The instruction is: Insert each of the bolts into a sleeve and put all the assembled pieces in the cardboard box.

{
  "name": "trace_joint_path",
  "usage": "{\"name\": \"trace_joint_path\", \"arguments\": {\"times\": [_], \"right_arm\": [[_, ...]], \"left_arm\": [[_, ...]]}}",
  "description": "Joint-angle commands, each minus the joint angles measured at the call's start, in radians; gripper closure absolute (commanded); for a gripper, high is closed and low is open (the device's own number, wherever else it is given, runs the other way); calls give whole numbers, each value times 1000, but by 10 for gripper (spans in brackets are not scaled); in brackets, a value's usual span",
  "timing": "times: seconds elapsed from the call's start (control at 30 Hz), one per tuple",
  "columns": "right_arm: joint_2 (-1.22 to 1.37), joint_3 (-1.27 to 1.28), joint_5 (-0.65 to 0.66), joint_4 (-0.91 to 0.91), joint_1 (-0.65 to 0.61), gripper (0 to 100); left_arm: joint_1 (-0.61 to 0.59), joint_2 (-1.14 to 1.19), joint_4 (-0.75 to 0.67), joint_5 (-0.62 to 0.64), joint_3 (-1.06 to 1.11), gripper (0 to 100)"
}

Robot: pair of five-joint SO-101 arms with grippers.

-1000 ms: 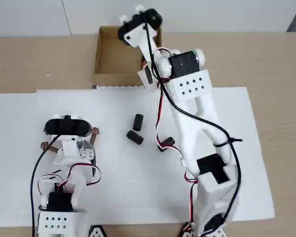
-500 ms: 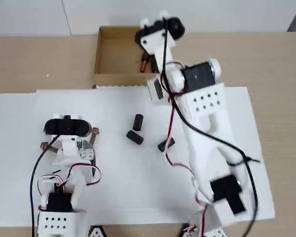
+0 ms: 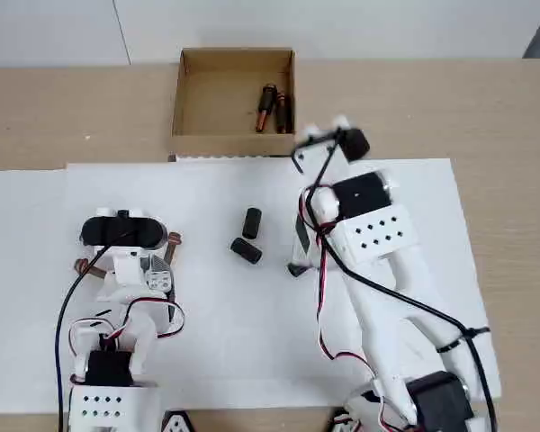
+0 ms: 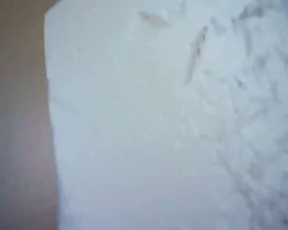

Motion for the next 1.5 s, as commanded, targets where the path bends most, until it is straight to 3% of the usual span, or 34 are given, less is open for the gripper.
{"name": "trace_joint_path", "arguments": {"times": [0.0, 0.4, 0.63, 1.47], "right_arm": [[-41, 64, -204, -59, -4, 995], [21, 140, -230, -278, -68, 987], [186, 115, -275, -306, -68, 831], [237, 21, -267, -367, -70, 828]], "left_arm": [[-5, -11, 2, 2, -7, 994], [-6, -11, 5, 2, -7, 994], [-6, -11, 5, 2, -7, 994], [-6, -11, 5, 2, -7, 994]]}}
